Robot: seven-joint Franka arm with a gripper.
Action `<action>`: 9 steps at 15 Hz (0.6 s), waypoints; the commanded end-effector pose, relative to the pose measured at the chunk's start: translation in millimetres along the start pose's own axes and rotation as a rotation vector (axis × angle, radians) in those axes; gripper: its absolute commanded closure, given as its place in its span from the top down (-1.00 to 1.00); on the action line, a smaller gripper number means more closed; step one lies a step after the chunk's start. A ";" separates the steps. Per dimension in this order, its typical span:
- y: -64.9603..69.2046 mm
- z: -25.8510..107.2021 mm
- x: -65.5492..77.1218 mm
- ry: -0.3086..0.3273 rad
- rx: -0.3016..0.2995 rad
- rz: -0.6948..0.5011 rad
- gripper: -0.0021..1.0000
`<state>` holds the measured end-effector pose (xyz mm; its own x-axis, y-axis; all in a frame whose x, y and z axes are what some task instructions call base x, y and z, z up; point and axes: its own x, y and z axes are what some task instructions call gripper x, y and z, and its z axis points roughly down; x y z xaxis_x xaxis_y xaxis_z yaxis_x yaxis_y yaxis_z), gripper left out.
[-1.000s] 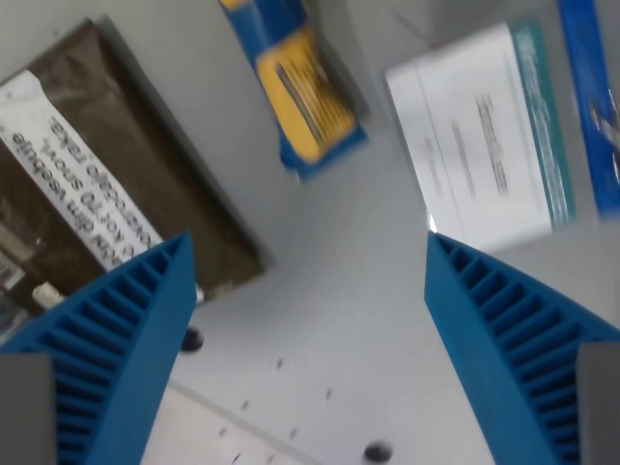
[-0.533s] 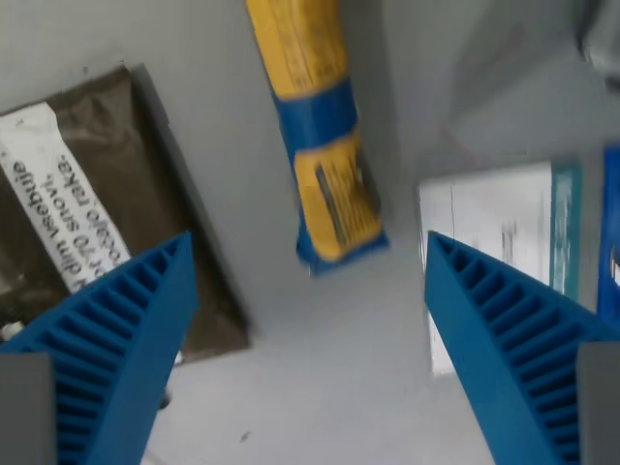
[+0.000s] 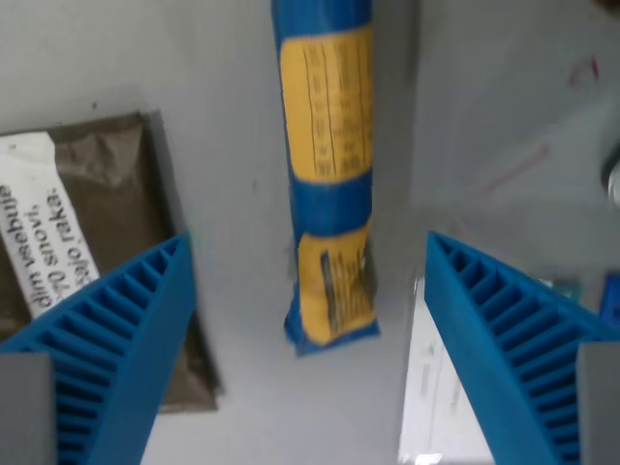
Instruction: Move above the blue bag
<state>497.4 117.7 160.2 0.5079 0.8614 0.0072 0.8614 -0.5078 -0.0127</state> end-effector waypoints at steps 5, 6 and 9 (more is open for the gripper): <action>9.8 10.1 14.2 0.057 0.067 -0.147 1.00; 10.2 10.7 14.7 0.057 0.066 -0.140 1.00; 10.9 11.7 15.2 0.056 0.065 -0.115 1.00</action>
<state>507.9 123.2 149.0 0.4469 0.8945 0.0097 0.8945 -0.4467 -0.0156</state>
